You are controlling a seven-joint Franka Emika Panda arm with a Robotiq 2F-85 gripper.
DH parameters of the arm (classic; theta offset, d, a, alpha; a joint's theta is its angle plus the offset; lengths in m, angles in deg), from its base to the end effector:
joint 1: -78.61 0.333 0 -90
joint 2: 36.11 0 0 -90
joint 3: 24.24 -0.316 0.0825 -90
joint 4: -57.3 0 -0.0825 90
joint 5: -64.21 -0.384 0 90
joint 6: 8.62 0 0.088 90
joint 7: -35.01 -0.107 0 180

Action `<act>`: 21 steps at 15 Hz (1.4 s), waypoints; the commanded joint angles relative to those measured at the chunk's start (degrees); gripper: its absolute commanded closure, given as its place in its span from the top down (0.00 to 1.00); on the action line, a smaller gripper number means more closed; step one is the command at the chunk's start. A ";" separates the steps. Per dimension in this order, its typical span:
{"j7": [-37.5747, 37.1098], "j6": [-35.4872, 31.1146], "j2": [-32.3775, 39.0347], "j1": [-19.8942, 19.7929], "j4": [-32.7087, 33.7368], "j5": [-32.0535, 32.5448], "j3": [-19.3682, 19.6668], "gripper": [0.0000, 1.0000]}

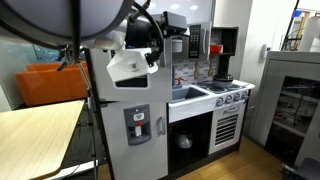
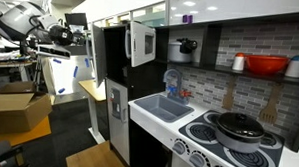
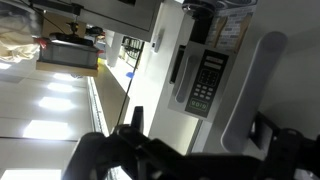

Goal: Open the freezer

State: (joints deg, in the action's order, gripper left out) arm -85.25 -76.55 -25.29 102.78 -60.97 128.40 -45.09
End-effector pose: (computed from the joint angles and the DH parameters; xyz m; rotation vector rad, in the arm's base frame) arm 0.4312 0.2545 0.3769 1.5743 -0.9446 1.0739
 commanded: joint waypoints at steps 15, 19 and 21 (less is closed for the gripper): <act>2.93 2.03 1.45 2.80 3.07 -5.17 -2.93 1.00; 3.80 0.91 1.74 4.07 2.92 -5.50 -3.93 1.00; 5.98 -1.10 1.24 4.10 2.99 -5.61 -4.30 1.00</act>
State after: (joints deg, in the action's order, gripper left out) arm -82.42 -75.92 -24.26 107.20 -59.55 124.03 -49.00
